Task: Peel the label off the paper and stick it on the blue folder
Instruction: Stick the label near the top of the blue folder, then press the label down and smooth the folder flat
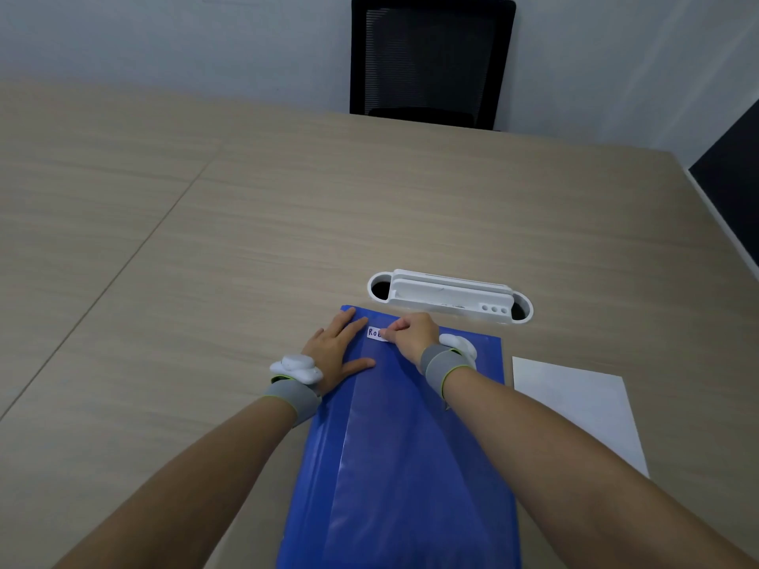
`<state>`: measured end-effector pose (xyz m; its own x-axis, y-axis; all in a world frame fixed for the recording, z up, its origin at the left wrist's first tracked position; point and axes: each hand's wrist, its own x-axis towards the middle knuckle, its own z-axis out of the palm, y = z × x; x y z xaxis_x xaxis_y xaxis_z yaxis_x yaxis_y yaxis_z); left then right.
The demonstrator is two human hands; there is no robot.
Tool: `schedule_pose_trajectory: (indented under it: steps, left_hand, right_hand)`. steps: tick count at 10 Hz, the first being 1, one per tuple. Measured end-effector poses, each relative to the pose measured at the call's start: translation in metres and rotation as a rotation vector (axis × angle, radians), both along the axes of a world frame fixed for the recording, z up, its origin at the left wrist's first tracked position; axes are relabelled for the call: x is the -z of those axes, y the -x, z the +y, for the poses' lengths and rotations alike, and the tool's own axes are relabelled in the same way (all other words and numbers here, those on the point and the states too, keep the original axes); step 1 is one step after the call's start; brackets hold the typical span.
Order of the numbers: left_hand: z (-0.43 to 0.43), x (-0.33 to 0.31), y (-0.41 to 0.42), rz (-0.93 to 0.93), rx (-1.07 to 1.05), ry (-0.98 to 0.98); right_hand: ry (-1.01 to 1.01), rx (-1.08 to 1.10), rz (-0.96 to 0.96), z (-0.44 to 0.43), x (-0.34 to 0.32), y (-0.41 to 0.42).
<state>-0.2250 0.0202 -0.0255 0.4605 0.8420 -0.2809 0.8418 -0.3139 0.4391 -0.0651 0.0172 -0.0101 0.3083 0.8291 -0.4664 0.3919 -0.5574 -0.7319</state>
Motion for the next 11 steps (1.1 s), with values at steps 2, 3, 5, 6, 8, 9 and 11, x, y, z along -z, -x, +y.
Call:
schedule_pose_trajectory:
  steps: [2,3,5,6,8,9,11]
  left_hand:
    - [0.003,0.005,0.0,0.144,0.068,-0.015]
    - [0.002,0.003,-0.002,0.194,0.087,-0.011]
    - [0.0,0.0,-0.001,0.21,0.084,-0.003]
    - [-0.001,-0.001,-0.002,0.223,0.089,-0.002]
    - [-0.001,-0.001,-0.003,0.228,0.09,0.013]
    - [-0.001,-0.002,-0.003,0.232,0.095,0.017]
    - [-0.003,-0.003,-0.005,0.242,0.083,0.014]
  right_hand:
    - [-0.034,-0.018,-0.038,0.0,0.003,0.002]
    - [-0.051,-0.037,-0.086,0.0,0.006,0.004]
    - [-0.071,-0.038,-0.13,-0.001,0.01,0.005]
    - [-0.04,-0.003,-0.147,-0.005,0.014,-0.001]
    - [-0.026,-0.041,-0.202,-0.005,0.018,-0.006]
    - [-0.069,-0.068,-0.179,-0.009,0.02,-0.007]
    - [-0.16,-0.123,-0.12,-0.024,0.02,-0.012]
